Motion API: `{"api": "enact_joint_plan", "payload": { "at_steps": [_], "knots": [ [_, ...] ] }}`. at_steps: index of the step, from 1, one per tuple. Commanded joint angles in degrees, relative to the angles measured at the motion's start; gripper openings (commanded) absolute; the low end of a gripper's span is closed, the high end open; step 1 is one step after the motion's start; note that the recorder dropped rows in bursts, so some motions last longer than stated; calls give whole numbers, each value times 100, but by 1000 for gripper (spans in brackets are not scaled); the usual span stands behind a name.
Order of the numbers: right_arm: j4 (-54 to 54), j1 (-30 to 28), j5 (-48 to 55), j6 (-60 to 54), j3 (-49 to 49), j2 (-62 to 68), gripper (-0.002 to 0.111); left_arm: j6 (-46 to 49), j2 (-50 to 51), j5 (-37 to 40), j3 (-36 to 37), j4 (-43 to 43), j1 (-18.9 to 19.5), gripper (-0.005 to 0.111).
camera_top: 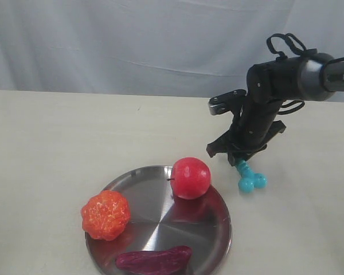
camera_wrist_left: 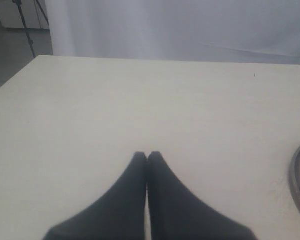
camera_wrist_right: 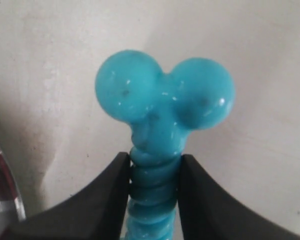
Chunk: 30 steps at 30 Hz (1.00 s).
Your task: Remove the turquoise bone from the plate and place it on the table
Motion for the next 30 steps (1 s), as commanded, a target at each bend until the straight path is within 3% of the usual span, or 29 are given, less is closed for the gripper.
{"api": "enact_joint_plan", "payload": {
  "at_steps": [1, 3, 5, 19, 21, 25, 30],
  "knots": [
    [-69, -38, -44, 22, -38, -13, 32, -24, -7, -31, 15, -14, 26, 0],
    [-69, -38, -44, 22, -38, -13, 43, -24, -7, -31, 15, -14, 26, 0],
    [-69, -38, -44, 22, -38, -13, 47, -24, -7, -31, 15, -14, 26, 0],
    [-78, -38, 338, 228, -67, -153, 45, -24, -7, -31, 15, -14, 26, 0],
    [-78, -38, 401, 239, -67, -303, 38, -24, -7, -31, 15, -14, 26, 0],
    [-63, 33, 469, 212, -67, -910, 4, -24, -7, -31, 15, -14, 26, 0],
    [-214, 343, 152, 180, 83, -2033, -1, -24, -7, -31, 15, -14, 26, 0]
  ]
}}
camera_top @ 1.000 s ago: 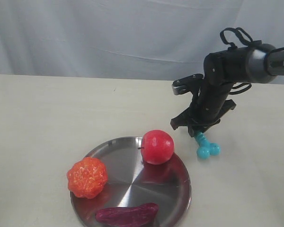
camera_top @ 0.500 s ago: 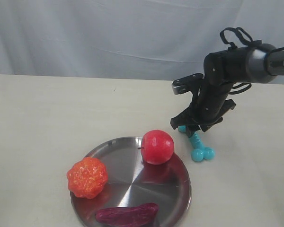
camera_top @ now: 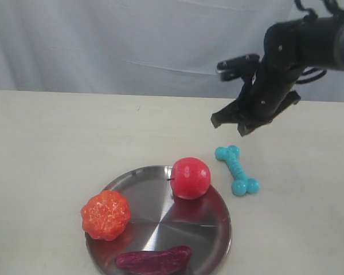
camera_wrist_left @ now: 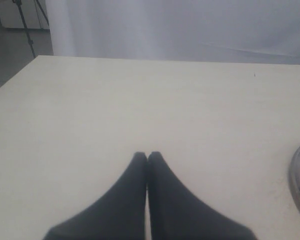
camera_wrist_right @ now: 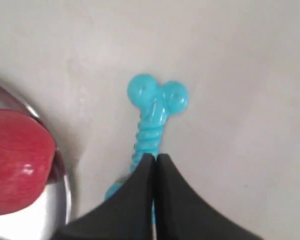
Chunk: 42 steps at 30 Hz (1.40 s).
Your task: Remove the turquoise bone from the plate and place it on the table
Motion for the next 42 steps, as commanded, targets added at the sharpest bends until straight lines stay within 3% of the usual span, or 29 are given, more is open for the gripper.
{"api": "enact_joint_plan", "payload": {
  "at_steps": [1, 8, 18, 25, 42],
  "knots": [
    [-133, 278, -343, -5, 160, -1044, -1, -24, -7, -31, 15, -14, 26, 0],
    [-376, 678, -1315, 346, 1298, -2885, -1, -24, -7, -31, 15, -14, 26, 0],
    [-1457, 691, -2032, 1530, 2971, -5792, -1, -24, -7, -31, 15, -14, 26, 0],
    [-1446, 691, -2010, 1658, 3233, -7410, -1, -24, -7, -31, 15, -14, 26, 0],
    [-1392, 691, -1665, 1658, 3246, -9566, -1, -24, -7, -31, 15, -14, 26, 0]
  ]
}}
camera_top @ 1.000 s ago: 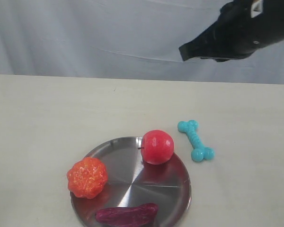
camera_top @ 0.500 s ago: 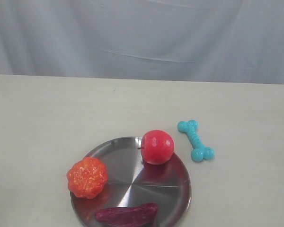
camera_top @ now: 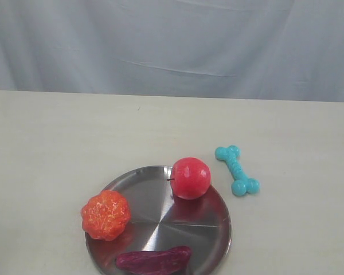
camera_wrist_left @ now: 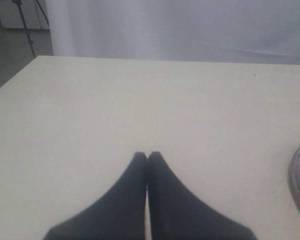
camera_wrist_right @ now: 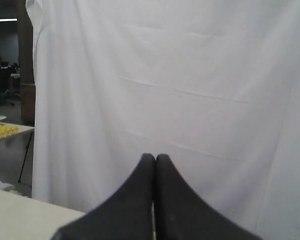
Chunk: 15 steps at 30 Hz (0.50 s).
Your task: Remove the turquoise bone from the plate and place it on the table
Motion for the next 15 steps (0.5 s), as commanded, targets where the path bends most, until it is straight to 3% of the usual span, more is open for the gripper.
{"api": "enact_joint_plan", "payload": {
  "at_steps": [1, 11, 15],
  "knots": [
    [-5, 7, 21, 34, 28, -443, -1, -24, -7, -31, 15, -14, 26, 0],
    [-534, -61, 46, -21, 28, -1073, -1, -24, -7, -31, 15, -14, 26, 0],
    [-719, -399, 70, 31, 28, -1093, -1, -24, -7, -31, 15, -14, 26, 0]
  ]
}}
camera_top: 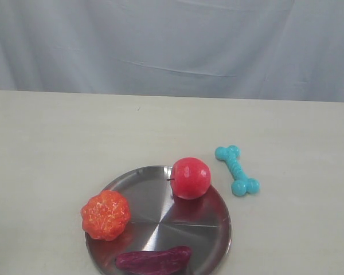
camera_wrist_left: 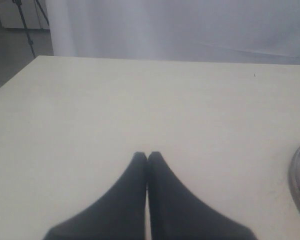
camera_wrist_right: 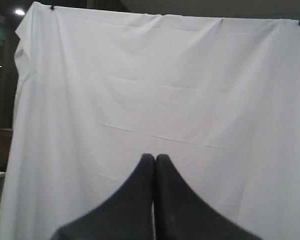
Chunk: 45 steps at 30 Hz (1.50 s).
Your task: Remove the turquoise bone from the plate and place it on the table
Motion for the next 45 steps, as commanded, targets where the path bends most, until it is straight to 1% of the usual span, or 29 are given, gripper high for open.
{"api": "enact_joint_plan", "payload": {
  "at_steps": [1, 6, 9, 12, 16, 21, 23, 31, 34, 36, 38, 41, 45],
  "knots": [
    [-191, -398, 91, 79, 28, -51, -1, -24, -7, -31, 15, -14, 26, 0],
    [-451, -1128, 84, 124, 420, -75, -1, -24, -7, -31, 15, -14, 26, 0],
    [-604, -1511, -195, 124, 1002, -182, -1, -24, -7, -31, 15, -14, 26, 0],
    [-590, -1714, -672, 177, 1755, -385, -1, -24, -7, -31, 15, -14, 26, 0],
    [-590, -1743, -1090, 644, 2863, -646, -1, -24, -7, -31, 15, -14, 26, 0],
    [-590, -1743, -1514, 1625, 3759, -646, -1, -24, -7, -31, 15, -14, 26, 0],
    [-590, -1743, -1649, 1782, 3913, -646, -1, -24, -7, -31, 15, -14, 26, 0],
    [-740, -1743, -1587, 1766, 4002, -646, -1, -24, -7, -31, 15, -14, 26, 0],
    [-496, -1732, -1547, 1462, 4079, -646, -1, -24, -7, -31, 15, -14, 26, 0],
    [-114, -1732, -1547, 911, 4130, -646, -1, -24, -7, -31, 15, -14, 26, 0],
    [512, -1732, -1561, 102, 4139, -646, -1, -24, -7, -31, 15, -14, 26, 0],
    [1219, -1732, -1609, -690, 4144, -646, -1, -24, -7, -31, 15, -14, 26, 0],
    [1471, -1732, -1630, -998, 4185, -646, -1, -24, -7, -31, 15, -14, 26, 0]
  ]
}}
